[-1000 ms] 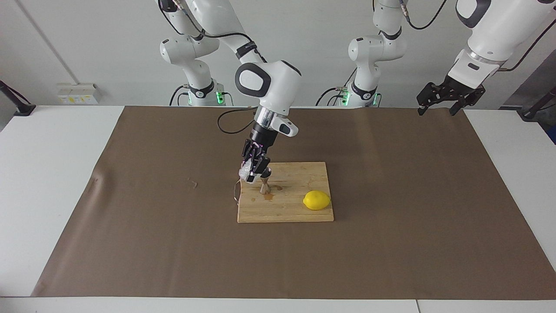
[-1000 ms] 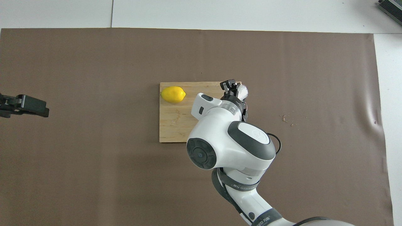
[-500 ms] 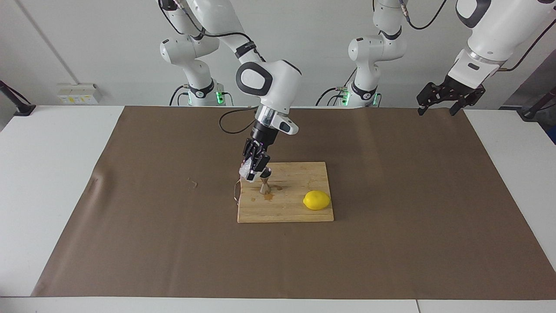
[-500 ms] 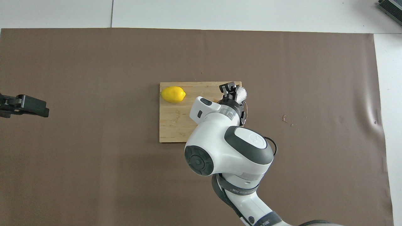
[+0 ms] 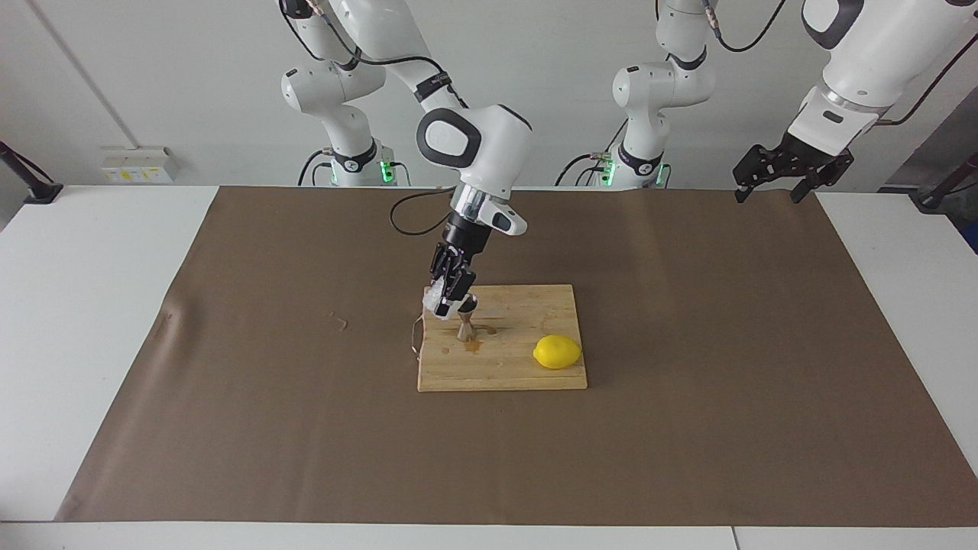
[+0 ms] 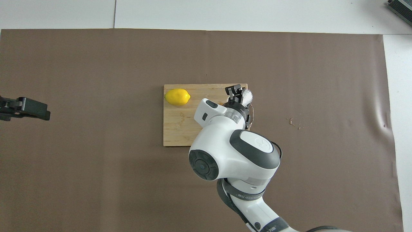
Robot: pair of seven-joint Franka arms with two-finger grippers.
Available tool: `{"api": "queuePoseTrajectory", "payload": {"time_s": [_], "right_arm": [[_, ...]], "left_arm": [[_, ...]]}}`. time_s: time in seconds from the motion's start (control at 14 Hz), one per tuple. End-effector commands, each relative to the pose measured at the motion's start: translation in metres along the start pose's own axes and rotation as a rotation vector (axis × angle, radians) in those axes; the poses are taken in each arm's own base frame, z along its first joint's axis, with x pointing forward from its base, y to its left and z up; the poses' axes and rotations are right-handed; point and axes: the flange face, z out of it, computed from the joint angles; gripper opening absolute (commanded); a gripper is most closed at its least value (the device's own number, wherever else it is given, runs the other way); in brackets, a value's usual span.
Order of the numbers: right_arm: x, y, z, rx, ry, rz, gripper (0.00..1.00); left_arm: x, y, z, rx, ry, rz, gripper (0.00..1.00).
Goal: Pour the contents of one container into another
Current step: 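Turn the white cup upright and carry it off the board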
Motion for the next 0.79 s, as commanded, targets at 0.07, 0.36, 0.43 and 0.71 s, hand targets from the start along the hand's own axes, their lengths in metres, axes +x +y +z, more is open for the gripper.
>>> {"api": "queuePoseTrajectory", "payload": {"time_s": [0.07,0.36,0.43,0.71], "right_arm": [[-0.009,0.001,-0.005,0.041,0.031,0.090,0.00],[-0.018,0.007,-0.007,0.121,0.093,0.191,0.00],[-0.024,0.008,-0.002,0.143,0.102,0.219,0.00],[-0.038,0.014,0.004,0.251,0.171,0.346,0.00]], "left_arm": [[-0.005,-0.002,0.000,-0.004,-0.009,-0.010,1.00],[-0.005,-0.002,0.000,-0.004,-0.009,-0.010,1.00],[-0.005,-0.001,0.000,-0.004,-0.008,-0.009,1.00],[-0.005,-0.001,0.000,-0.004,-0.008,-0.009,1.00]]}}
